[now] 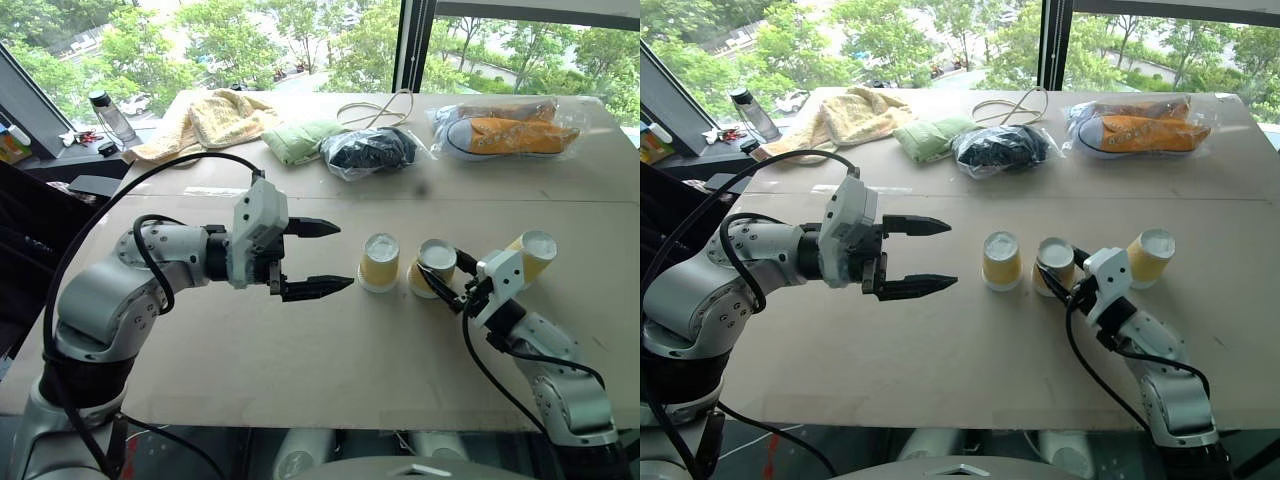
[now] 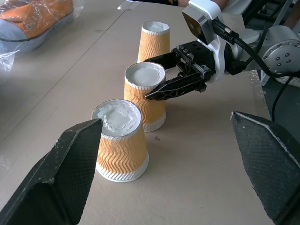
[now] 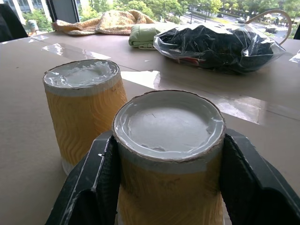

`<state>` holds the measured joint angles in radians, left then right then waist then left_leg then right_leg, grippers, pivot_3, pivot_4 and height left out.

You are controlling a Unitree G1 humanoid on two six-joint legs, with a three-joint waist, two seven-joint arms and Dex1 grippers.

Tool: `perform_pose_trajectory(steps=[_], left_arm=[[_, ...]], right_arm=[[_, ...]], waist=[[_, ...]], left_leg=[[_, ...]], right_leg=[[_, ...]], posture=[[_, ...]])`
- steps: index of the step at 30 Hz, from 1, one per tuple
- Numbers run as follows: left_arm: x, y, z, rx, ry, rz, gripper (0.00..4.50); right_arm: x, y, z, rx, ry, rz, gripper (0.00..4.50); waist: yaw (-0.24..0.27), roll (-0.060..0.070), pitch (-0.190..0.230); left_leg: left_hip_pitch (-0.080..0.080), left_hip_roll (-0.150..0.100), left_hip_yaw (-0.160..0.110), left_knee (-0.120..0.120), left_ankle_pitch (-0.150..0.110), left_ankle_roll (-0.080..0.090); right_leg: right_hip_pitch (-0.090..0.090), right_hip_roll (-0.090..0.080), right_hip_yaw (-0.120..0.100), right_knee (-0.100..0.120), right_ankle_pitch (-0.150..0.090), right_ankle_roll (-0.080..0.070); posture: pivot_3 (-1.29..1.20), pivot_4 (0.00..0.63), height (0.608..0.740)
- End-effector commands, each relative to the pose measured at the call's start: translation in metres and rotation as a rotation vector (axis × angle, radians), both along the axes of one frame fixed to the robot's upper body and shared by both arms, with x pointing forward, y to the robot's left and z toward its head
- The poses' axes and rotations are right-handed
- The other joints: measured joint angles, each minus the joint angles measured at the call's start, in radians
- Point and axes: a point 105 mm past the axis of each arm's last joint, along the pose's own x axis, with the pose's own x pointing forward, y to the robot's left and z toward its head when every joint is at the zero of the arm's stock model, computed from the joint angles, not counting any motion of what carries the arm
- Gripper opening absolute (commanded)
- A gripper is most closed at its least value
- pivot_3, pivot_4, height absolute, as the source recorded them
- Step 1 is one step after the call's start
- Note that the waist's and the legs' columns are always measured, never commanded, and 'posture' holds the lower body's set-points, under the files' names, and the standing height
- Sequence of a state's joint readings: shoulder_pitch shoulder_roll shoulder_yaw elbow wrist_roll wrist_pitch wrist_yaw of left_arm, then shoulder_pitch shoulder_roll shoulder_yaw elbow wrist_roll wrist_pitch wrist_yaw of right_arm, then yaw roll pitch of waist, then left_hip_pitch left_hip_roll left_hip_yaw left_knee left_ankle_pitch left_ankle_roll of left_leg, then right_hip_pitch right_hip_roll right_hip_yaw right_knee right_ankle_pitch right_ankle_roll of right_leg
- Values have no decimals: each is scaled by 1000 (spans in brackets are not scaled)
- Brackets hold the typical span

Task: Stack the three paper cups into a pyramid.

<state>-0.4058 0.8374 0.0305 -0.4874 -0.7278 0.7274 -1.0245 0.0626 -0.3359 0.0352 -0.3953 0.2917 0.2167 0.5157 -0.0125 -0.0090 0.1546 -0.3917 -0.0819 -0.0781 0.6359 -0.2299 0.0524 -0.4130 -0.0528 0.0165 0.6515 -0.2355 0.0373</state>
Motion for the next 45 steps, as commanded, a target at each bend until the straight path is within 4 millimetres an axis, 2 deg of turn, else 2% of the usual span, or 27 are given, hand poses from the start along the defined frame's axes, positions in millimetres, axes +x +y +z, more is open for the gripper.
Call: perform_pose_trajectory(steps=[1,14,18,19,20,25,31,34,37,41,45], left_arm=[[-3,-1,7,8,-50,-18,4500],[-5,-1,8,6,-55,-20,4500],[-5,-1,8,5,-60,-21,4500],[-5,-1,8,5,-60,-22,4500],[-4,0,8,4,-61,-22,4500],[-2,-2,7,1,-62,-40,4500],[0,-10,10,-14,-75,-94,4500],[2,-15,13,-18,-82,-133,4500],[4,-19,17,-20,-89,-165,4500],[7,-23,22,-15,-93,-201,4500],[9,-30,27,-13,-102,-234,4500]], right_arm=[[0,5,6,4,-26,21,2099],[3,15,2,22,-13,53,2099],[3,12,2,23,-7,51,3995],[2,11,3,26,-6,53,4377],[1,11,5,39,-13,61,4446],[1,-1,15,44,-48,25,4446],[-16,-21,33,57,-130,-14,4446],[-19,-38,59,134,-279,-137,4446],[-19,-55,70,150,-329,-254,4446],[-22,-75,73,123,-355,-377,4446],[-20,-97,58,50,-318,-501,4446]], waist=[[0,0,0],[0,0,0],[1,0,0],[1,0,0],[2,0,0],[2,0,0],[11,0,0],[10,0,0],[6,0,0],[6,0,0],[7,0,0]], left_leg=[[0,0,0,0,0,0],[0,0,0,0,0,0],[0,0,0,0,0,0],[0,0,0,0,0,0],[0,0,0,0,0,0],[0,0,0,0,0,0],[-1,0,0,0,0,1],[-1,0,0,0,0,1],[-1,0,0,0,-1,2],[-1,0,0,0,0,0],[-1,0,0,0,0,0]], right_leg=[[0,0,0,0,0,0],[0,0,0,0,0,0],[0,0,0,0,0,0],[0,0,0,0,0,0],[0,0,0,0,0,0],[0,0,0,0,0,0],[0,0,-1,-1,0,0],[0,0,-1,0,0,0],[0,0,0,0,0,0],[0,0,-1,0,0,0],[0,0,-1,0,0,0]], posture=[[0,150,740],[0,150,740],[0,150,740],[0,150,740],[0,150,740],[0,150,740],[0,150,740],[0,150,740],[0,150,740],[0,150,740],[0,150,740]])
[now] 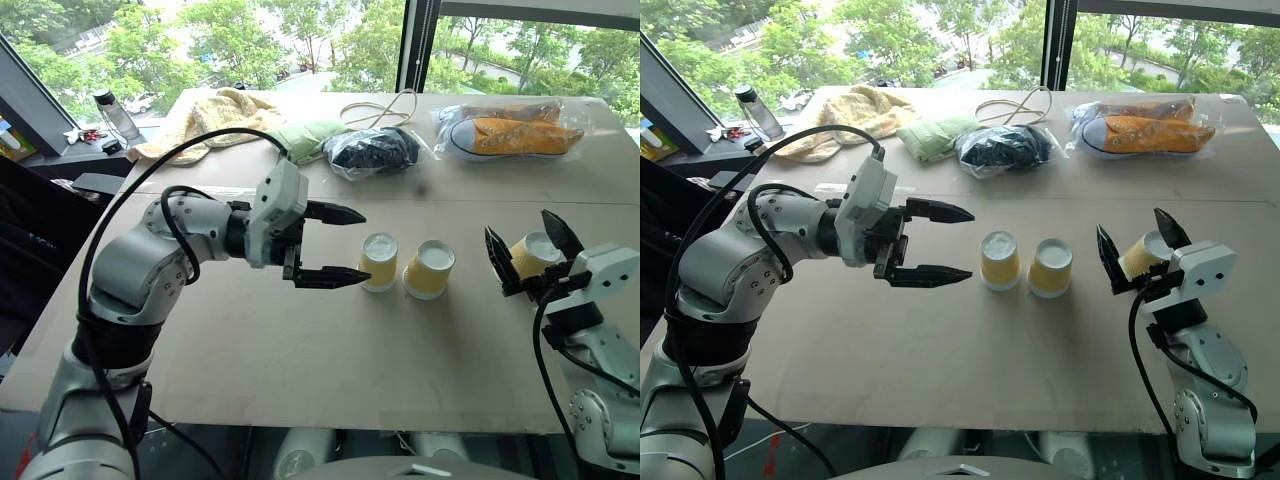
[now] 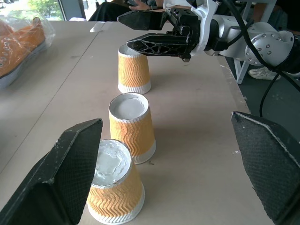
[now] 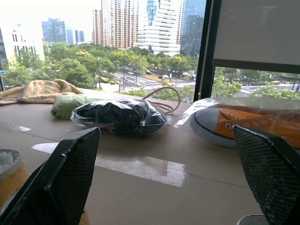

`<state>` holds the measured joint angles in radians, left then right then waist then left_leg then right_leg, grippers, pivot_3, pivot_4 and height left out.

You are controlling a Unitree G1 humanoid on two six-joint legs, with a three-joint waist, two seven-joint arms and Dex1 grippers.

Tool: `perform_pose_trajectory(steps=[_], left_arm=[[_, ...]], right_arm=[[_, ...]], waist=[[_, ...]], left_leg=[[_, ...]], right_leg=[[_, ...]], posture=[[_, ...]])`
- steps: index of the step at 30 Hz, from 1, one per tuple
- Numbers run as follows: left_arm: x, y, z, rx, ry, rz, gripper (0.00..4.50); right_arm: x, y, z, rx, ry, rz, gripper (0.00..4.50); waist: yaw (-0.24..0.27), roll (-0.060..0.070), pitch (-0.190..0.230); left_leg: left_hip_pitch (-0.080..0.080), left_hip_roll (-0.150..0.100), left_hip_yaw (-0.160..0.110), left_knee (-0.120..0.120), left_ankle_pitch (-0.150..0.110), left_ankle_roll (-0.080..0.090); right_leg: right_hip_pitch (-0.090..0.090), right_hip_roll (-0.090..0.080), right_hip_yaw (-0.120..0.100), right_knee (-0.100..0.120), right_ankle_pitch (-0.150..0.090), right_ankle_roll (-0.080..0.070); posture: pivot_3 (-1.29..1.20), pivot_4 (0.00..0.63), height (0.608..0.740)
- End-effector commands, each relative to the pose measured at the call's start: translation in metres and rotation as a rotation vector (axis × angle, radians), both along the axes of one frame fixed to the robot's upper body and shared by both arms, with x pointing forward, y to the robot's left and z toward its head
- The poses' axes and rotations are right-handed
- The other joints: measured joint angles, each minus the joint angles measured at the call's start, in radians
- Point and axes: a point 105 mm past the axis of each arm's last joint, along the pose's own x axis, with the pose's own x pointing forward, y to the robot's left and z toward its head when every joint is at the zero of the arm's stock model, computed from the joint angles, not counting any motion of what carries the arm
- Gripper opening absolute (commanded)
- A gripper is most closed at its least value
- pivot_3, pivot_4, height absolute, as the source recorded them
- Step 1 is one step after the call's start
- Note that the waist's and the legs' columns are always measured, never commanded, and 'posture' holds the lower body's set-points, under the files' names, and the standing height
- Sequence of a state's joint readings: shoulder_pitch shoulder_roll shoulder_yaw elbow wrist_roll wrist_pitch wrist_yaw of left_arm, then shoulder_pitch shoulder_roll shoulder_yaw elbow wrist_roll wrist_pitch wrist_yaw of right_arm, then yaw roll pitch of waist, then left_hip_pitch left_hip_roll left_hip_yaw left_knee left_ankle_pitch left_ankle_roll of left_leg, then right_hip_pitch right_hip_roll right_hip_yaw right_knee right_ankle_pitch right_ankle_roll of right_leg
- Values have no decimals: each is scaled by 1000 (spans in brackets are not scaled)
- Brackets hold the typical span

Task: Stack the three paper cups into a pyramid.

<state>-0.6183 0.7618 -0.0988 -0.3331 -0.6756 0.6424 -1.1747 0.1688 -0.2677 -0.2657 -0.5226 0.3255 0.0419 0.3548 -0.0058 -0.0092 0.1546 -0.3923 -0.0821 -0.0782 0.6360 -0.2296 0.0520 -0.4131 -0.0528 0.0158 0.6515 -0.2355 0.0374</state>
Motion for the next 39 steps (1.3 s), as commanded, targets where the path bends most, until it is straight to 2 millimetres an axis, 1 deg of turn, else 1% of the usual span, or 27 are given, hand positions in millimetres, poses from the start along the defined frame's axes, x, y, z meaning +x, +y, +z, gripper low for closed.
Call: perform_pose_trajectory(steps=[1,4,7,13,19,20,21,22,25,28,32,35,36,37,39], left_arm=[[-2,-6,10,1,-47,-41,4500],[-3,-10,12,10,-53,-62,4500],[-5,-13,15,12,-54,-71,4500],[-8,-15,16,12,-52,-68,4500],[-8,-14,18,-2,-40,-41,4500],[-8,-14,18,-8,-32,-34,4500],[-8,-14,18,-12,-28,-30,4500],[-8,-14,18,-13,-26,-28,4500],[-8,-14,17,-12,-27,-26,4500],[-8,-13,17,-14,-28,-22,4500],[-2,-3,15,-4,-32,21,4500],[2,10,6,9,-18,80,4500],[3,14,3,18,-17,97,4500],[3,16,1,25,-18,105,4500],[-1,19,-1,15,-11,129,4500]], right_arm=[[-1,-17,-4,-37,14,-110,4446],[3,-24,-17,-50,56,-155,4446],[10,-37,-30,-32,105,-231,4446],[22,-44,-39,25,147,-252,4446],[28,-44,-39,89,159,-214,4446],[28,-43,-39,101,166,-207,4213],[29,-43,-39,103,168,-205,3838],[29,-42,-40,98,172,-197,3570],[29,-42,-41,92,176,-194,2224],[30,-40,-36,77,159,-185,2164],[32,-28,-13,1,92,-74,2164],[30,-2,12,21,78,147,2164],[25,12,20,21,82,253,2164],[22,19,24,19,87,318,2164],[14,43,40,-12,95,490,2164]], waist=[[0,0,0],[-3,0,0],[-6,0,0],[-6,0,0],[-5,0,0],[-5,0,0],[-5,0,0],[-5,0,0],[-5,0,0],[-5,0,0],[-7,0,0],[-10,1,0],[-11,1,1],[-10,1,1],[-9,1,1]], left_leg=[[0,0,0,0,0,0],[0,0,0,0,0,0],[0,0,0,0,0,0],[0,0,0,0,0,0],[0,0,0,0,0,0],[0,0,0,0,0,0],[0,0,0,0,0,0],[0,0,0,0,0,0],[0,0,0,0,0,0],[0,0,0,0,0,0],[0,0,1,0,0,0],[1,0,1,0,0,0],[1,0,1,0,0,0],[1,0,1,0,0,1],[1,1,1,0,-2,4]], right_leg=[[0,0,0,0,0,0],[0,0,0,0,0,0],[0,0,1,1,0,0],[0,0,1,1,0,0],[0,0,1,1,0,0],[0,0,1,1,0,0],[0,0,1,1,0,0],[0,0,1,1,0,0],[0,0,1,1,0,0],[0,0,1,1,0,0],[0,0,1,1,0,0],[0,0,1,2,0,0],[0,1,1,2,0,0],[0,1,2,2,0,0],[0,0,1,2,0,0]], posture=[[0,150,740],[0,150,740],[0,150,740],[0,150,740],[0,150,740],[0,150,740],[0,150,740],[0,150,740],[0,150,740],[0,150,740],[0,150,740],[0,150,740],[0,150,740],[0,150,740],[0,150,740]])
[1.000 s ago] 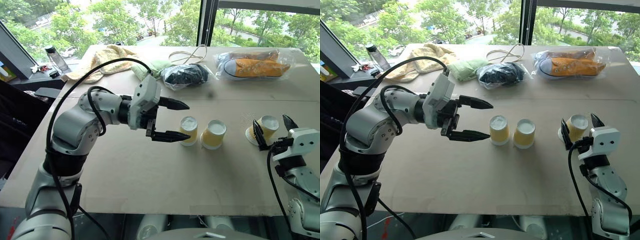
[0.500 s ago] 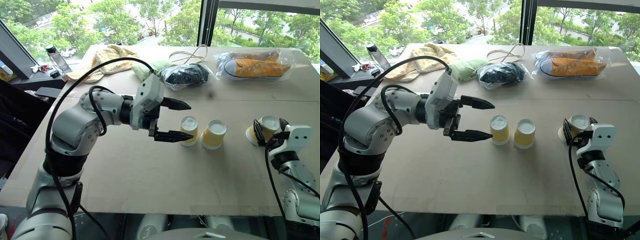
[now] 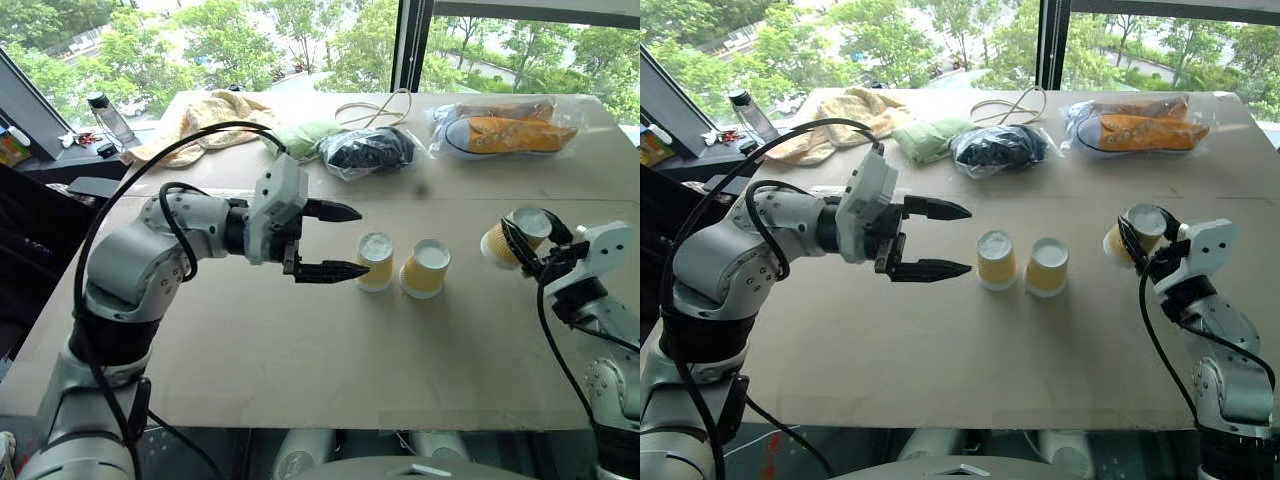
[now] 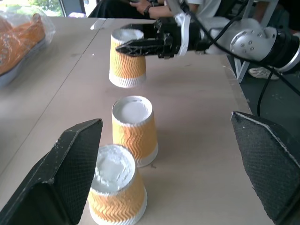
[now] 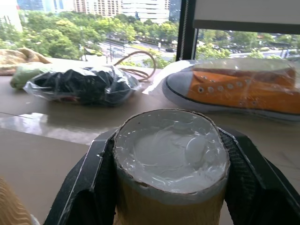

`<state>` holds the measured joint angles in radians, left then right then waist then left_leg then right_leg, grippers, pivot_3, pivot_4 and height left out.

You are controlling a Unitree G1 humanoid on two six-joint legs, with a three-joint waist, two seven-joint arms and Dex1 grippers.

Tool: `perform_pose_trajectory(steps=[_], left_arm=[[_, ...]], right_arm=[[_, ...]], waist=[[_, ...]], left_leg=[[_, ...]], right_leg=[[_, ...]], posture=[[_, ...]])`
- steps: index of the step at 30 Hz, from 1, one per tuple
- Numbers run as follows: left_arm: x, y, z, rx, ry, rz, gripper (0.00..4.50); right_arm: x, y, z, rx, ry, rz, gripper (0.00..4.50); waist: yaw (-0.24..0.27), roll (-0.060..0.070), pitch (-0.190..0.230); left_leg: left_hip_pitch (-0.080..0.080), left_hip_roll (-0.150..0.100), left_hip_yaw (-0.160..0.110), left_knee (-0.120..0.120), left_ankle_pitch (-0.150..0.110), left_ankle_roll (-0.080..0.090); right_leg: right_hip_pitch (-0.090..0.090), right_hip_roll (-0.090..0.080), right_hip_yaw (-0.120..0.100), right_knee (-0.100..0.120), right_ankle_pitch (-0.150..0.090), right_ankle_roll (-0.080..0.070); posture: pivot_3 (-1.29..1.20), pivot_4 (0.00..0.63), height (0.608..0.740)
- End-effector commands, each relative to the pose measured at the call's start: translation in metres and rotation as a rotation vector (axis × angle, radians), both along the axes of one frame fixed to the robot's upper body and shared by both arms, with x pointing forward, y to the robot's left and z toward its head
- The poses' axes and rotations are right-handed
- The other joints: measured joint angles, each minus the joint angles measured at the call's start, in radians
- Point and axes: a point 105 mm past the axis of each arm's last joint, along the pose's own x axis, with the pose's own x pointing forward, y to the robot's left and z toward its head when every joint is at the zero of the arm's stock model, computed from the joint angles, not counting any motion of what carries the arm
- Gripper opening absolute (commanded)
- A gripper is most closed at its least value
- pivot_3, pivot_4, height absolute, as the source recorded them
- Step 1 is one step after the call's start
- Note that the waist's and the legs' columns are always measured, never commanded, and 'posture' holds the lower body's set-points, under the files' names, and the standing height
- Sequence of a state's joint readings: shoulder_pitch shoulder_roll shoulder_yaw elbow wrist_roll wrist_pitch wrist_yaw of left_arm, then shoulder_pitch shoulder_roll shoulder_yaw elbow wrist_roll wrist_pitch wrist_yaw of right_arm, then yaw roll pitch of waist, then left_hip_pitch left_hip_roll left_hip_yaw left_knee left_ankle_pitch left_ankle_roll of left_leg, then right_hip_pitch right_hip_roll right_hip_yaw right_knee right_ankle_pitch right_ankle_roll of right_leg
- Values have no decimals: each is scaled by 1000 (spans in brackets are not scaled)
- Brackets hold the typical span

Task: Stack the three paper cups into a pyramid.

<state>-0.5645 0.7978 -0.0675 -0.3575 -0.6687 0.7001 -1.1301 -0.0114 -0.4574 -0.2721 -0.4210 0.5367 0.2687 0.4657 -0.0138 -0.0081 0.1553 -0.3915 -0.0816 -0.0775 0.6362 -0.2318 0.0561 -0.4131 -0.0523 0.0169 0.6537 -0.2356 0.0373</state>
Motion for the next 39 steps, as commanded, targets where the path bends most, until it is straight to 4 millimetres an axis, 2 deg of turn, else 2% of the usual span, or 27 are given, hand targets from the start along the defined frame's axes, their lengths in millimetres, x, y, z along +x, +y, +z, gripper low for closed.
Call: perform_pose_trajectory(steps=[1,7,13,26,35,36,39], left_arm=[[-6,8,9,-22,-57,42,4500],[-12,9,5,-27,-49,70,4500],[-15,8,5,-34,-47,85,4500],[-16,10,4,-37,-48,104,4500],[-15,10,4,-38,-53,104,4500],[-15,10,4,-38,-53,104,4500],[-15,10,5,-36,-54,105,4500]], right_arm=[[-16,46,37,-20,-39,316,2164],[-13,75,58,-62,-41,475,2164],[-14,91,55,-94,2,571,2164],[-6,98,42,-147,34,584,2164],[-2,101,43,-145,9,567,2164],[-2,101,44,-144,6,570,3219],[-3,101,44,-139,2,576,4456]], waist=[[1,0,0],[9,-2,1],[12,-2,1],[11,-2,1],[10,-2,1],[10,-2,1],[10,-2,1]], left_leg=[[0,0,0,1,0,0],[-2,0,-1,2,0,1],[-4,0,-1,2,0,1],[-4,0,-1,2,0,0],[-4,0,-1,2,0,0],[-4,0,-1,2,0,0],[-4,0,-1,2,0,0]], right_leg=[[0,0,0,0,0,0],[1,-1,-2,-2,0,0],[0,-1,-2,-4,0,0],[0,-1,-2,-4,0,0],[0,-1,-2,-4,0,0],[0,-1,-2,-4,0,0],[0,-1,-2,-4,0,0]], posture=[[0,150,740],[0,150,740],[0,150,740],[0,150,740],[0,150,740],[0,150,740],[0,150,740]])
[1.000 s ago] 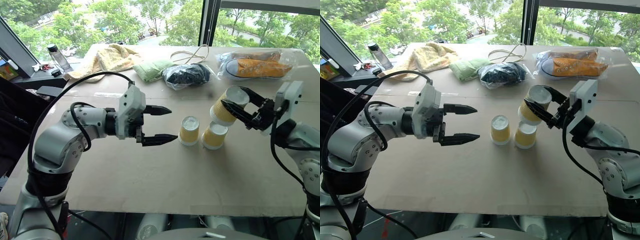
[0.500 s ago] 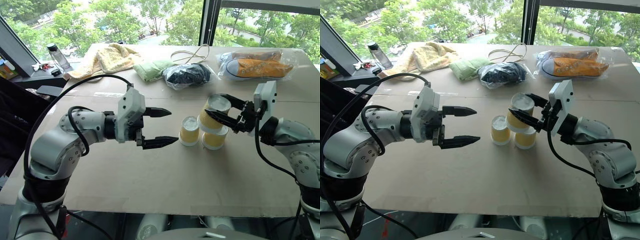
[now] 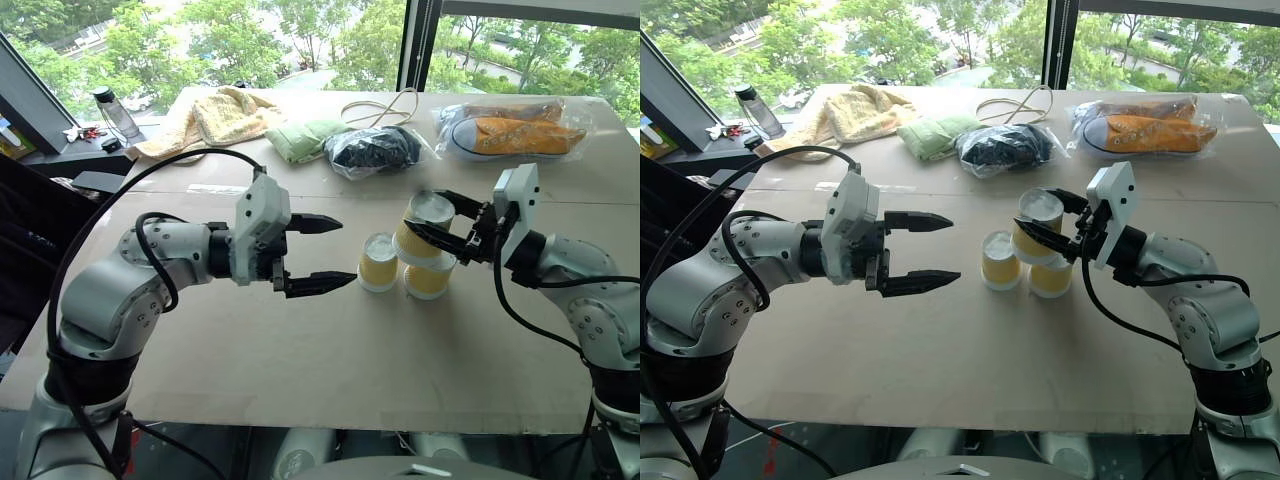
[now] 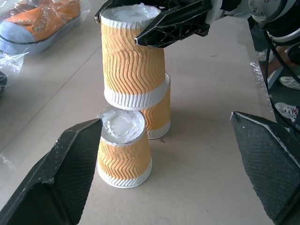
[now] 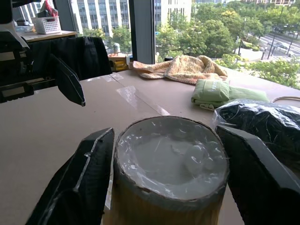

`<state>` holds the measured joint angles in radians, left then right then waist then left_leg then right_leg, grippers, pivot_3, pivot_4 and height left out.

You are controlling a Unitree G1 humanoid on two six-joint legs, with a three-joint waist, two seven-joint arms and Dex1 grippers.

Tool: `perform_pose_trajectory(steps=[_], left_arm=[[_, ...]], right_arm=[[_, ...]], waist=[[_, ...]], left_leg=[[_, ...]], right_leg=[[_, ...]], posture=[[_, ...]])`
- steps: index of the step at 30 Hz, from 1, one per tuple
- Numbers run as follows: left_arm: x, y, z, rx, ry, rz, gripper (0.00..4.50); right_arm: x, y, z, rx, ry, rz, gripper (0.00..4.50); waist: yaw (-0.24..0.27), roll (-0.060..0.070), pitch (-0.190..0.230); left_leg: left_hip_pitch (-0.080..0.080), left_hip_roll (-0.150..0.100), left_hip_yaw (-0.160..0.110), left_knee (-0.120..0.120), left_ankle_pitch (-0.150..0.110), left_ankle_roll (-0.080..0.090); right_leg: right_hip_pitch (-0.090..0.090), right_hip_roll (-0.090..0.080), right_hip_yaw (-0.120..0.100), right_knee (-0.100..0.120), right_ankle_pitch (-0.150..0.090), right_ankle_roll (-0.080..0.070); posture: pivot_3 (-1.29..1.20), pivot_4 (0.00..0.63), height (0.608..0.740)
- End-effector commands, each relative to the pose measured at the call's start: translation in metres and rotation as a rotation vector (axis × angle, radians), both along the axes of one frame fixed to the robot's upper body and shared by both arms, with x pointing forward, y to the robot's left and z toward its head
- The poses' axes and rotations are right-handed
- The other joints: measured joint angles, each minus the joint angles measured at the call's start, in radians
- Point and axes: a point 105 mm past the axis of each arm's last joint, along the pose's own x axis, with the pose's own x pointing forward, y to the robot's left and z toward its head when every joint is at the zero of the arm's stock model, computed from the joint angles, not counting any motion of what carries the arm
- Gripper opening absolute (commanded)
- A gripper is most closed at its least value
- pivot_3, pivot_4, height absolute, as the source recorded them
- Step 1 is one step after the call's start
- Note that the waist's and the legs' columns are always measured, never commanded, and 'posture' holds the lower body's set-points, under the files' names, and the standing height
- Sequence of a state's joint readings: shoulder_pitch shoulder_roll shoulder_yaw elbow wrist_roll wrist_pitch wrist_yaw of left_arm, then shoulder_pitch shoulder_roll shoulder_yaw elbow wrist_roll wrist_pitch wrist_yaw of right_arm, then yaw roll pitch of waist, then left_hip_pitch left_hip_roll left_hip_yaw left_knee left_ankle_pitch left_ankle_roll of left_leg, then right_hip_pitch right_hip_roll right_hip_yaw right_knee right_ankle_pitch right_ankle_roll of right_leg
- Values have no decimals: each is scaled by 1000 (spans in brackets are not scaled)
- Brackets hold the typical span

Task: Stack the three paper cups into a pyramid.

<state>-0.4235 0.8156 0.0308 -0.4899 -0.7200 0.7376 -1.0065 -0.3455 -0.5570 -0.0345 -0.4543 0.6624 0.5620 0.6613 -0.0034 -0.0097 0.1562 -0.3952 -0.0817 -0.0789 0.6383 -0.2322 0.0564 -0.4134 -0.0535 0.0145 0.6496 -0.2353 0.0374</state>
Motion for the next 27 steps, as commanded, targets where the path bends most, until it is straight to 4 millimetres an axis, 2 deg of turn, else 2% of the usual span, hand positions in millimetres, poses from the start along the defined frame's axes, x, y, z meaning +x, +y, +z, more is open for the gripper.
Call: perform_pose_trajectory(steps=[1,8,12,18,20,23,27], left_arm=[[-4,1,9,-2,-48,-7,4500],[-4,1,9,1,-42,-7,4500],[-6,4,6,-6,-24,-1,4500],[-6,16,-17,-30,-2,88,4500],[-8,19,-28,-51,34,113,4500],[-9,25,-54,-17,41,179,4500],[5,38,-87,-48,5,357,4500]], right_arm=[[-6,3,12,10,-60,29,4456],[-14,-6,16,45,-49,41,4456],[-27,-30,17,59,-64,18,4456],[-36,-72,-1,2,-31,-80,4456],[-39,-85,-11,-13,-25,-117,4456],[-43,-103,-39,-40,27,-150,4456],[-48,-123,-89,-120,46,-199,4456]], waist=[[0,0,0],[0,0,0],[8,0,0],[14,1,0],[18,1,-1],[19,1,0],[20,1,-1]], left_leg=[[0,0,0,0,0,0],[0,0,0,0,0,0],[0,0,0,-1,0,0],[0,0,0,-1,0,0],[0,0,0,-1,0,1],[-1,0,0,-1,0,1],[1,0,0,-1,-1,1]], right_leg=[[0,0,0,0,0,0],[0,0,0,0,0,0],[0,0,0,-1,0,0],[0,0,0,-2,0,0],[0,0,0,-2,0,0],[1,0,0,-4,0,0],[3,-1,0,-5,0,0]], posture=[[0,150,740],[0,150,740],[0,150,740],[0,150,740],[0,150,740],[0,150,740],[0,150,740]])
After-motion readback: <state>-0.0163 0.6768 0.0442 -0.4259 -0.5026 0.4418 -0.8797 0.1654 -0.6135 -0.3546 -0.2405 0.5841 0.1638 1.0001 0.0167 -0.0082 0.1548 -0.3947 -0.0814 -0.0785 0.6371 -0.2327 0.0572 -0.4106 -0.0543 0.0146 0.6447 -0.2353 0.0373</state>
